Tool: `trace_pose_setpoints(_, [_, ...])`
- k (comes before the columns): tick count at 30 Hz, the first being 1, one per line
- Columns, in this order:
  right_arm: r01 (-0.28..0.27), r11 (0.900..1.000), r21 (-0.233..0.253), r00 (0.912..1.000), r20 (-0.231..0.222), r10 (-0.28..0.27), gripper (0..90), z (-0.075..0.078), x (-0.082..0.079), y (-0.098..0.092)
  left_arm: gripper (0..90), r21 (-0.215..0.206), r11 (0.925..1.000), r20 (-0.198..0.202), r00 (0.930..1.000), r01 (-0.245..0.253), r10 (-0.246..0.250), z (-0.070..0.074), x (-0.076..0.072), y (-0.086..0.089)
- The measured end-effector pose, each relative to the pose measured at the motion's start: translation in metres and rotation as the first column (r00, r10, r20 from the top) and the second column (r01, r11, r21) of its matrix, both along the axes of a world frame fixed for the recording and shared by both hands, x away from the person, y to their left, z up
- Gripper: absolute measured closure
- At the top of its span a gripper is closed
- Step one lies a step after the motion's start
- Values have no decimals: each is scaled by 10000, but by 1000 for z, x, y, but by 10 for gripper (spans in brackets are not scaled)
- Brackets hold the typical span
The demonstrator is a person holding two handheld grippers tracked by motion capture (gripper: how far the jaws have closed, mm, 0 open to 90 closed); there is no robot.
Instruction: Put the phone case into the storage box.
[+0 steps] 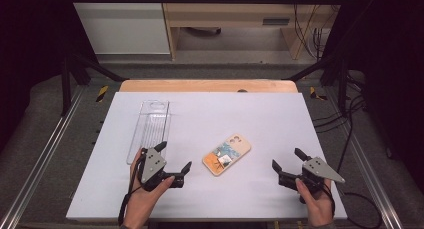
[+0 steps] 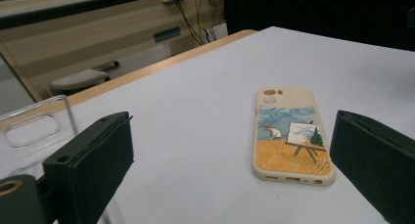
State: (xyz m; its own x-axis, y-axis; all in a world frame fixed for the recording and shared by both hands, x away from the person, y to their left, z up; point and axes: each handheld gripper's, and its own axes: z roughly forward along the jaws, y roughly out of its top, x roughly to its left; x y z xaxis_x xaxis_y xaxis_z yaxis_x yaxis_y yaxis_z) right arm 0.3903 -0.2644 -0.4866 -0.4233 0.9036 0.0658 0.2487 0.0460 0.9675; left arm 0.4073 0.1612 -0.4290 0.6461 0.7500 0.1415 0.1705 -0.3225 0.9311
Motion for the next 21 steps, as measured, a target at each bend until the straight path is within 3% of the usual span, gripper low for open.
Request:
trace_pose_setpoints(8, [-391,9990,226,9975,604,377,49,-3,-1,1,23,375,9984,-616,9973,426,-402,-11,19,-24])
trace_pose_setpoints(21, [-767,9961,424,9951,652,739,47,-4,-2,6,29,568,9948,-1012,9917,848,-788,-18,34,-50])
